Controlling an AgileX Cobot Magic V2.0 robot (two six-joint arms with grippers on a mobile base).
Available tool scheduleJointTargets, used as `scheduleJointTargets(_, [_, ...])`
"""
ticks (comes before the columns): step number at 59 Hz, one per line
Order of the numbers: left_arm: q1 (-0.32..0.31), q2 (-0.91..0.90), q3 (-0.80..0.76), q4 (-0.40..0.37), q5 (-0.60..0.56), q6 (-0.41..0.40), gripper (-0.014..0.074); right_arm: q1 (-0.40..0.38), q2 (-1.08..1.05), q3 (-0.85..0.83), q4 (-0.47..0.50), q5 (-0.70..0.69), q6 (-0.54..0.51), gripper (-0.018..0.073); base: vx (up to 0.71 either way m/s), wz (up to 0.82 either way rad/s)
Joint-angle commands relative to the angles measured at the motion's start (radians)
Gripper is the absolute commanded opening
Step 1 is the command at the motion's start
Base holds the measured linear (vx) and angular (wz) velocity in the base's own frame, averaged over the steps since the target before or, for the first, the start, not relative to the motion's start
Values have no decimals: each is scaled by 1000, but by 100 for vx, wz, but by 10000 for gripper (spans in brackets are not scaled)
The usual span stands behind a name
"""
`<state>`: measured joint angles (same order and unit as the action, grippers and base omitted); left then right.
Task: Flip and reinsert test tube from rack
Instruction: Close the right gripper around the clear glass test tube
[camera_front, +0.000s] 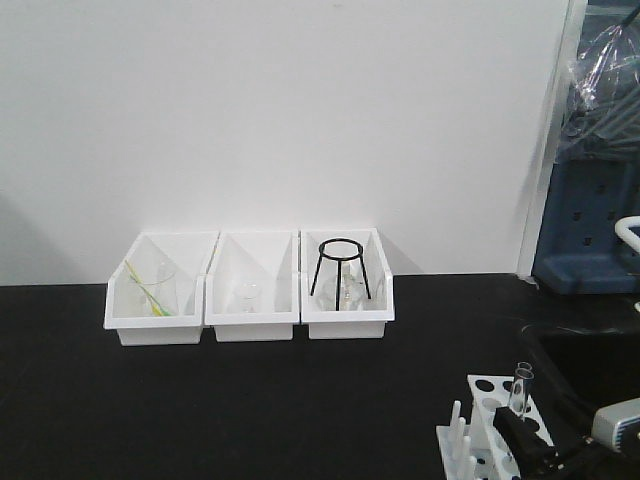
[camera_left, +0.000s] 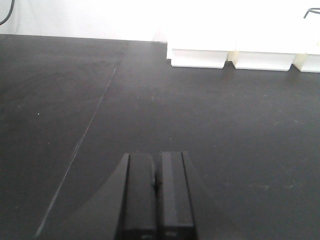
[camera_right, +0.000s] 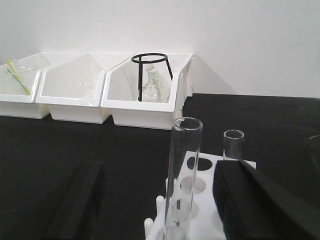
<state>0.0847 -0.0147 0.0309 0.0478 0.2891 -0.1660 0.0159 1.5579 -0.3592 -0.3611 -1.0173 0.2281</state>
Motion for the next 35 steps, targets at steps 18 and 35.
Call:
scheduleJointTargets(18, [-5,-12,1,-4,-87,0,-6,-3,153,-192,5,-121,-19,496,0,0])
scheduleJointTargets(35, [-5,-12,1,-4,-87,0,-6,-3,178,-217,5,-74,-19,286,0,0])
